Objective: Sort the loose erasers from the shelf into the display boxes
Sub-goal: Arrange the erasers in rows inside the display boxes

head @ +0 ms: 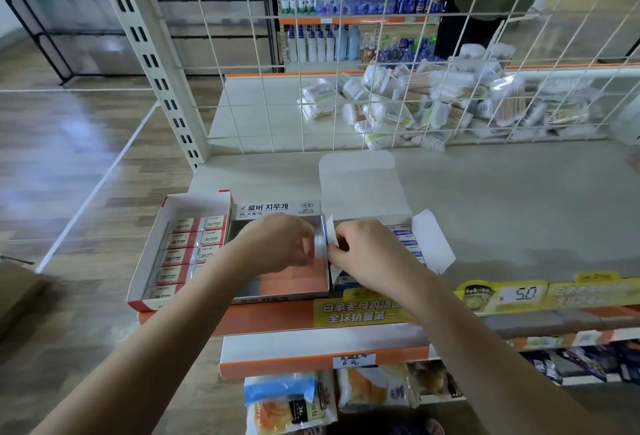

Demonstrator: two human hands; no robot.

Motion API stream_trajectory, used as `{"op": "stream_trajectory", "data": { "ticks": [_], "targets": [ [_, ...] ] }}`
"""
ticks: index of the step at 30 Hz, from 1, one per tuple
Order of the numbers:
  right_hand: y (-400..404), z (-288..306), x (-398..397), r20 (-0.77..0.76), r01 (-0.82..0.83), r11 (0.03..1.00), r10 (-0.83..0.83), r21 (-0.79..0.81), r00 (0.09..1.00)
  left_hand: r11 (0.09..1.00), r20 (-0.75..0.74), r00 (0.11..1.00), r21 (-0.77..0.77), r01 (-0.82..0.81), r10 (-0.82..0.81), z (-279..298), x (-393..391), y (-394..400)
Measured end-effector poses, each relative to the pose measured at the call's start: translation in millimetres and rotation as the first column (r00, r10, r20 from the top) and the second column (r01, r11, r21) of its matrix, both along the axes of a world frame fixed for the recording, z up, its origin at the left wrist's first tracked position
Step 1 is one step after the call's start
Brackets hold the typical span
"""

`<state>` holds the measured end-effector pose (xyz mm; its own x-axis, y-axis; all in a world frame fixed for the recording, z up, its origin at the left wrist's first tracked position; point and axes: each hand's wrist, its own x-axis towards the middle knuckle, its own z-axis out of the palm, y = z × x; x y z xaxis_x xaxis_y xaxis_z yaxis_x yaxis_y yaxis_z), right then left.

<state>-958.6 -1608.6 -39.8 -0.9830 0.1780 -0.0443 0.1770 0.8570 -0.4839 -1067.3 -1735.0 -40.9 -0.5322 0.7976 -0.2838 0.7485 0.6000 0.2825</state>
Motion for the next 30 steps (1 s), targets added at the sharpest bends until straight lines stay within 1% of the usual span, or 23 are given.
{"op": "stream_trajectory", "data": {
  "ticks": [5, 8, 11, 13, 17, 21, 23, 26, 30],
  "targets": [
    [12.1, 20.0, -2.4, 0.115, -0.033, 0.998, 0.038, -0.048, 0.993, 1.0, -0.047, 0.998, -0.007, 0.031, -0.031, 11.8, -1.8, 5.3],
    [35.3, 36.7, -1.8, 0.082, -0.02, 0.998, 0.024, -0.052, 0.996, 0.996, -0.144, 0.989, 0.069, 0.049, -0.038, 34.7, -10.8, 24.0],
    [70.1, 51.1, 2.0, 0.032, -0.03, 0.998, 0.028, 0.054, 0.999, 0.983, -0.251, 0.968, 0.171, 0.059, -0.015, 51.5, -14.9, 60.8],
    [100.4, 54.4, 6.9, 0.038, 0.017, 0.988, -0.023, 0.153, 0.999, 0.976, -0.29, 0.956, 0.192, 0.105, -0.046, 55.0, -7.9, 93.0],
    [167.4, 49.6, 34.0, 0.072, 0.163, 0.947, -0.19, 0.278, 0.979, 0.955, -0.341, 0.913, 0.108, 0.275, -0.224, 55.8, 25.8, 166.7],
    [245.4, 42.1, 92.6, 0.096, 0.323, 0.898, -0.365, 0.299, 0.926, 0.896, -0.383, 0.83, 0.014, 0.444, -0.405, 58.7, 80.0, 255.9],
    [283.8, 35.3, 126.6, 0.099, 0.395, 0.871, -0.438, 0.291, 0.893, 0.865, -0.395, 0.792, -0.013, 0.502, -0.466, 57.7, 110.8, 301.1],
    [339.1, 26.6, 179.6, 0.099, 0.472, 0.828, -0.52, 0.304, 0.848, 0.847, -0.349, 0.791, -0.013, 0.531, -0.502, 52.3, 156.6, 369.4],
    [409.3, 19.2, 239.1, 0.156, 0.5, 0.818, -0.554, 0.283, 0.818, 0.84, -0.313, 0.795, -0.019, 0.542, -0.519, 36.1, 205.3, 452.8]
  ]
}}
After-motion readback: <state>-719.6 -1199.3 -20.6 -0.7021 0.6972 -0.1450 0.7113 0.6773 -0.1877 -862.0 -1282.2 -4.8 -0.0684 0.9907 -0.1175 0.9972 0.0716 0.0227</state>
